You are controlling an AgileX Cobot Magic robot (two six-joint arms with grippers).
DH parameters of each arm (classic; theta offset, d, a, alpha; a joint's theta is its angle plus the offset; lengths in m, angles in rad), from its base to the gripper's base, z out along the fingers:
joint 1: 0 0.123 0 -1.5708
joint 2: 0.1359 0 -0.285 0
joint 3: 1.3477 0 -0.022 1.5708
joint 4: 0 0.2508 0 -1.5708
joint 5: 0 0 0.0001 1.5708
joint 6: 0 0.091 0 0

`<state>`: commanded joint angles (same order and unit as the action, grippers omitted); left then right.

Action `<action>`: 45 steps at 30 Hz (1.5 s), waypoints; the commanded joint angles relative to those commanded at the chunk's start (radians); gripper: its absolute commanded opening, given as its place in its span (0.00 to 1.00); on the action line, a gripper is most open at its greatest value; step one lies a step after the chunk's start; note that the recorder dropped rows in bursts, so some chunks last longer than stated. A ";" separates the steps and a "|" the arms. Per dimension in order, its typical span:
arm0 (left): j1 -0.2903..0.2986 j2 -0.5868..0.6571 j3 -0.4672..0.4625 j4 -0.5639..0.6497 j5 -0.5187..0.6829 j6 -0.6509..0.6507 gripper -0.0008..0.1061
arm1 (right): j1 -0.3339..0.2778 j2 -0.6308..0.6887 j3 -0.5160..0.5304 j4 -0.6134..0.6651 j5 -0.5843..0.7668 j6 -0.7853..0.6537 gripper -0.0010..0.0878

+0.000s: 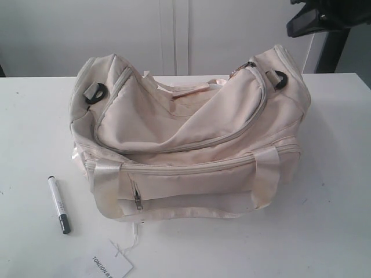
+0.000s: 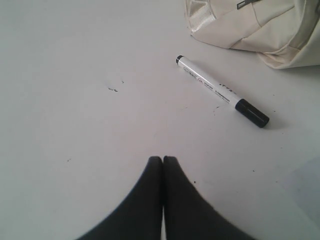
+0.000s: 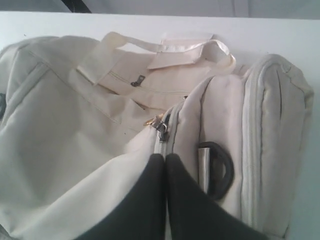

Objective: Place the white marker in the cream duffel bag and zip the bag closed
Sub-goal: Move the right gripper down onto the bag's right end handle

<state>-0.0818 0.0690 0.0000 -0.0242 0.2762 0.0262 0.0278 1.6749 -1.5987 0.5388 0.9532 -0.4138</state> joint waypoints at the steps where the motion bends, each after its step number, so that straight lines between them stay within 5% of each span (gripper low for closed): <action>1: 0.000 0.000 0.000 0.000 0.000 0.000 0.01 | 0.005 0.010 -0.009 -0.025 0.000 0.019 0.01; 30: 0.000 0.000 0.000 0.000 0.000 0.000 0.01 | 0.041 0.224 -0.231 -0.269 -0.043 0.261 0.02; 40: 0.000 0.000 0.000 0.000 0.000 0.000 0.01 | 0.041 0.241 -0.227 -0.269 -0.125 0.263 0.34; 45: 0.000 0.000 0.000 0.000 0.000 0.000 0.01 | 0.041 0.254 -0.227 -0.264 -0.125 0.263 0.40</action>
<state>-0.0818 0.0690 0.0000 -0.0242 0.2762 0.0262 0.0690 1.9287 -1.8255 0.2745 0.8280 -0.1509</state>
